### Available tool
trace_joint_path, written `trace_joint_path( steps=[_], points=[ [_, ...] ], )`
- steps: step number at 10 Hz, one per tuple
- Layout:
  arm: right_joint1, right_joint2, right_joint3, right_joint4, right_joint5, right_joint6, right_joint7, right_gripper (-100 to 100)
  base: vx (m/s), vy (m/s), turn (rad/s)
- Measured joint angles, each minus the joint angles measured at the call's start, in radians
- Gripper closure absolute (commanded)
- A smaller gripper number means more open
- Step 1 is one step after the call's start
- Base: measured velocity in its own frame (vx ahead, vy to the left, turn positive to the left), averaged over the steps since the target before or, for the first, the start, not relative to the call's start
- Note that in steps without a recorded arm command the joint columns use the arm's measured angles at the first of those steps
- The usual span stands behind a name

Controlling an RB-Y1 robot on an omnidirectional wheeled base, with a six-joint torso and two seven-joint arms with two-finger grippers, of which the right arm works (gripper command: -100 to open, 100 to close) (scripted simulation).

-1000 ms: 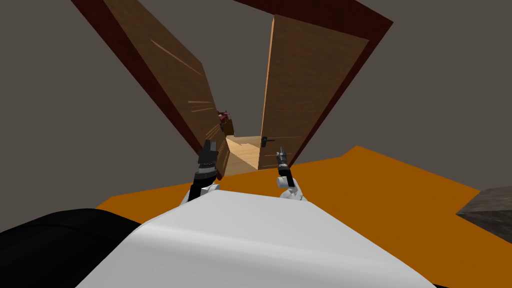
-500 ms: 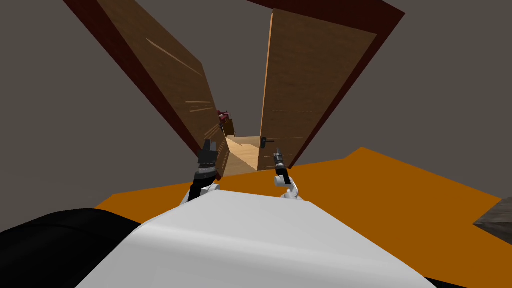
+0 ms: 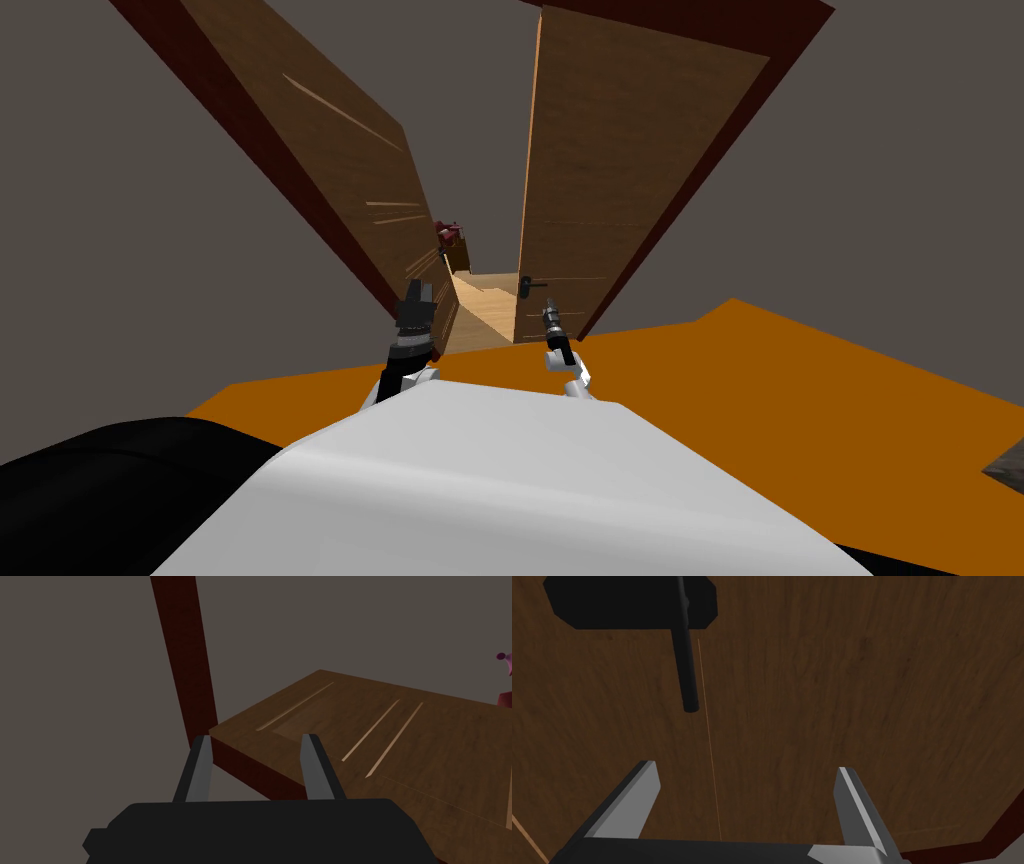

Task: Push the door open

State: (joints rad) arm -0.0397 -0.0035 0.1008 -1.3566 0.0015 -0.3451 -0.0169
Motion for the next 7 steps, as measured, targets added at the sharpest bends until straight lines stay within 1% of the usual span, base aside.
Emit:
trace_joint_path(
  steps=[2,3,5,6,7],
  points=[
    [-0.035,0.016,0.003,0.065,0.005,0.001,0.009,-100,0.065,-0.084,0.057],
    [-0.052,0.017,0.005,0.093,0.005,0.008,0.01,-100,0.094,-0.09,0.028],
    [-0.074,0.019,0.013,0.132,0.007,0.026,0.009,-100,0.011,0.003,-0.02],
    [-0.084,0.023,0.016,0.159,0.008,0.025,0.01,-100,0.0,0.0,0.0],
    [-0.095,0.025,0.016,0.176,0.008,0.025,0.011,-100,-0.005,-0.003,0.023]
  ],
)
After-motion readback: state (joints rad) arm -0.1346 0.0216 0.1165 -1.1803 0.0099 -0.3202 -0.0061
